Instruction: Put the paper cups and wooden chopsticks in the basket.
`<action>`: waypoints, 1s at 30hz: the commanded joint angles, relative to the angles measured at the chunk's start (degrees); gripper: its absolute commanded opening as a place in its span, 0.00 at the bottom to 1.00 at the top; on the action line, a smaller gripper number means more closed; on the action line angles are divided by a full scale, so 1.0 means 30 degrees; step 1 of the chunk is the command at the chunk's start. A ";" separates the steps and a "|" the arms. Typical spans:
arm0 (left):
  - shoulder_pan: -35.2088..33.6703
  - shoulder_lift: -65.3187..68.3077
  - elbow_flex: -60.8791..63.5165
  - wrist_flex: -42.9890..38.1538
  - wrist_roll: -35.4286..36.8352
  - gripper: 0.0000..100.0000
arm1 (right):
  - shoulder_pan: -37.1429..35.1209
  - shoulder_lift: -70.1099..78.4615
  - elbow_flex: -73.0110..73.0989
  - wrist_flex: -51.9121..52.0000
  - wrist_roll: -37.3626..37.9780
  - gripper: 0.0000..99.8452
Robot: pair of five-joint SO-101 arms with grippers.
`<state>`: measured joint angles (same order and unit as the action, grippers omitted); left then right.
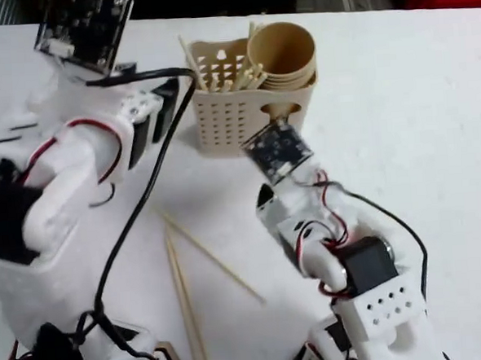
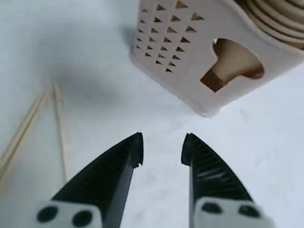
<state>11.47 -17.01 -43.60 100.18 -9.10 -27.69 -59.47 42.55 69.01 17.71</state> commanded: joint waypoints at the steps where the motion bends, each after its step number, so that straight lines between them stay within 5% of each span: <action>1: -0.0835 -0.0425 -0.1201 0.0703 0.0029 0.18 | -0.1538 -0.0044 -0.1055 0.0806 0.0176 0.15; 13: -0.2564 -0.7018 0.4425 0.0440 -0.0117 0.18 | -0.4996 0.7106 -0.1055 0.1128 0.0176 0.15; 30: -0.6813 -1.5458 2.0278 -0.5509 -0.0147 0.18 | -0.7956 1.5956 -0.1055 -0.6813 0.0176 0.15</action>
<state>-8.22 -59.82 12.04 87.25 -9.10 -50.90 -13.14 42.02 52.13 17.63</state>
